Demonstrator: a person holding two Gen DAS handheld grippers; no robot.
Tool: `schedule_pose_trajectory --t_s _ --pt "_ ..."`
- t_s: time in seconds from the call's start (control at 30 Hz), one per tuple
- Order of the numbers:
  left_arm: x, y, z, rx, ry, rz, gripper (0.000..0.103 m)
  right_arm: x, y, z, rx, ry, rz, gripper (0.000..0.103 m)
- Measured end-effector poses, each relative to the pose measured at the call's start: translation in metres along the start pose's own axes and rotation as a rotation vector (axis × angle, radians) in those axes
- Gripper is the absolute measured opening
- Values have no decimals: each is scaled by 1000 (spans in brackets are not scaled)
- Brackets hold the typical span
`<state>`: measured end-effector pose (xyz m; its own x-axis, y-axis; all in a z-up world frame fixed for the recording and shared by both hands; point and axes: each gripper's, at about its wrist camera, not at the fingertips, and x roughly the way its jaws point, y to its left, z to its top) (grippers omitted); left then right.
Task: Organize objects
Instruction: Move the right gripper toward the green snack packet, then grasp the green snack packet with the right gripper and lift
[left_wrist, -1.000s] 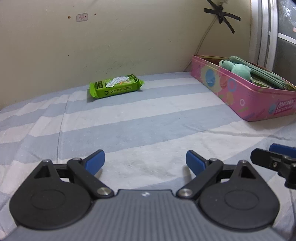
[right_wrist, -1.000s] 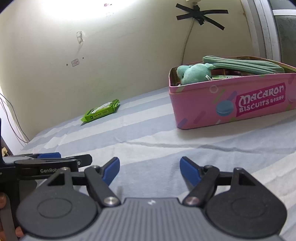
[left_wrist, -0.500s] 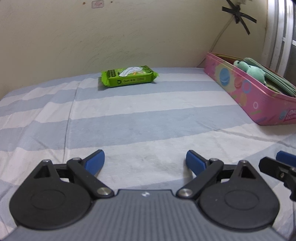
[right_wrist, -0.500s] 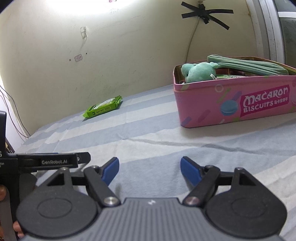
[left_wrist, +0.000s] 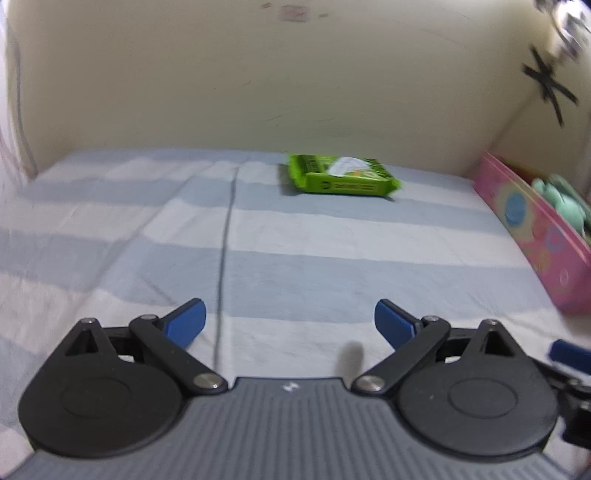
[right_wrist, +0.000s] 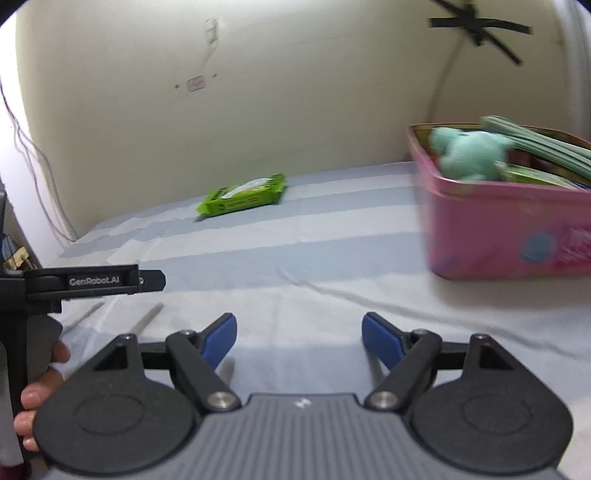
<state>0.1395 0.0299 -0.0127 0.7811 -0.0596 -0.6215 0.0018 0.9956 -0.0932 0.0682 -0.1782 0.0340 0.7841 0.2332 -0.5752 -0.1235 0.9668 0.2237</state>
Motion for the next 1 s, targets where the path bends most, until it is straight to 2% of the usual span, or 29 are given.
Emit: schedule_pose_trajectory --t_s 0.1,0.23,0.43,0.47,0.73,0.8,0.87,0.9,0.97,1.0 --pt "4 9 1 -59 25 -10 99 26 6 16 -11 21 22 79" --pt "8 7 2 -67 29 6 99 66 12 42 -29 33 46 78" --pt "9 7 4 -82 23 26 99 132 -2 93 132 21 84 75" --pt "11 6 4 -74 23 31 100 141 -1 98 134 4 80 75" --pt "14 2 4 -42 25 53 103 214 6 138 167 34 56 75" --pt "15 2 4 -41 25 55 103 222 11 142 145 40 54 64" --pt "16 3 4 -41 25 57 103 224 16 141 117 41 90 46" --pt "15 2 4 -41 25 57 103 224 17 140 103 35 107 44" --pt "15 2 4 -40 25 57 103 220 19 138 86 16 108 25" --pt "15 2 3 -39 25 58 103 218 18 137 89 10 118 24"
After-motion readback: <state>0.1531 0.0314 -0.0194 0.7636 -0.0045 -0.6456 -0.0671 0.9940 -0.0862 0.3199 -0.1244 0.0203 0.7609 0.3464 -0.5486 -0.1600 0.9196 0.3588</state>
